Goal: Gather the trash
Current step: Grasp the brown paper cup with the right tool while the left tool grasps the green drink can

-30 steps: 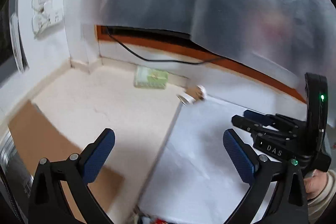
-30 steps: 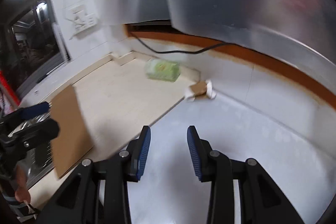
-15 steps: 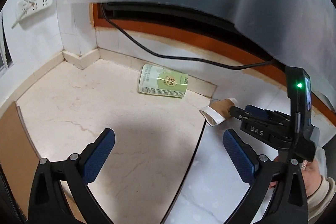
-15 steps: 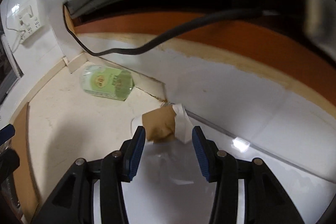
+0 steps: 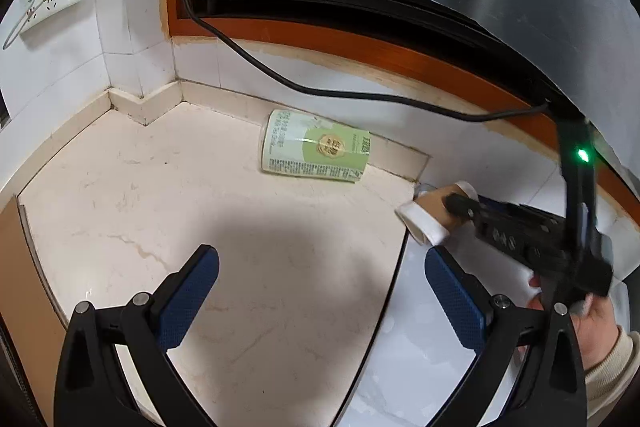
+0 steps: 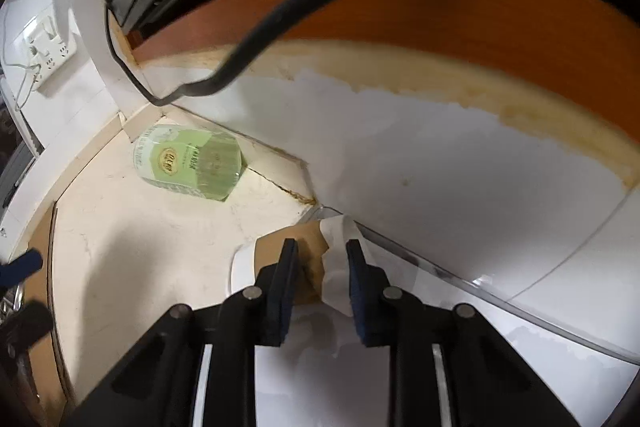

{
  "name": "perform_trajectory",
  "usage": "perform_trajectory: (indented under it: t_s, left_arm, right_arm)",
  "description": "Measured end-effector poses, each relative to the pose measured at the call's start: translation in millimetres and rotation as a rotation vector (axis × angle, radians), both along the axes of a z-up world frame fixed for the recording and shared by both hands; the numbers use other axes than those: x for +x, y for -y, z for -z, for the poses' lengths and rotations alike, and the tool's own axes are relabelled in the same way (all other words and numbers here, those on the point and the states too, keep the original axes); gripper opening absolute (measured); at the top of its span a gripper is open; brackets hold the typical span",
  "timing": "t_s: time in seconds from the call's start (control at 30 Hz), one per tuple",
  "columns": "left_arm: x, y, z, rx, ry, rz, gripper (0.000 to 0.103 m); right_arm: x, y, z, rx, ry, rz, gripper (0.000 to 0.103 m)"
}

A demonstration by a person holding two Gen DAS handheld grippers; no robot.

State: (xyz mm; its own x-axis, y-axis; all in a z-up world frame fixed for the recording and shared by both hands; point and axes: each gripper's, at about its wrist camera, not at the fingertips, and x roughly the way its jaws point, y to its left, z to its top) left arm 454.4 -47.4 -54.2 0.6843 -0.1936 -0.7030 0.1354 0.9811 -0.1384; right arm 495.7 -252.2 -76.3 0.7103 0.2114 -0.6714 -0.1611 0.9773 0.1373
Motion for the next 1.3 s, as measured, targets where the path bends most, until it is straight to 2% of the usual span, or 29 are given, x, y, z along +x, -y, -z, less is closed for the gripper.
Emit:
perform_trajectory:
  t_s: [0.2, 0.43, 0.53, 0.7, 0.9, 1.1, 1.27, 1.3]
  left_arm:
    - [18.5, -5.8, -1.2, -0.025, 0.008, -0.082, 0.102]
    - [60.2, -15.1, 15.7, -0.183, -0.044, -0.271, 0.102]
    - [76.2, -12.1, 23.6, -0.211, -0.041, -0.31, 0.102]
    - [103.0, 2.5, 28.1, -0.185, -0.002, -0.336, 0.102]
    - [131.3, 17.1, 35.8, -0.132, -0.006, -0.368, 0.102]
    - [157.4, 16.3, 51.4, -0.133, -0.069, -0.39, 0.102]
    - [163.5, 17.5, 62.2, -0.117, -0.115, -0.377, 0.103]
    - [163.3, 16.4, 66.2, -0.119, -0.132, -0.374, 0.1]
  right_arm:
    - [-34.3, -8.3, -14.7, -0.076, 0.126, -0.023, 0.018]
    - [-54.3, -4.6, -35.9, -0.125, 0.256, -0.011, 0.018]
    - [-59.8, -2.6, -43.6, -0.137, 0.302, -0.006, 0.018]
    - [-64.3, 5.6, -53.6, -0.116, 0.347, -0.004, 0.018]
    - [-58.9, 12.7, -60.8, -0.11, 0.387, 0.013, 0.018]
    - [-52.1, 17.3, -57.2, -0.103, 0.367, 0.014, 0.018]
    - [-51.5, 17.0, -53.5, -0.102, 0.355, 0.007, 0.018]
    - [-50.3, 16.9, -52.0, -0.099, 0.349, 0.007, 0.018]
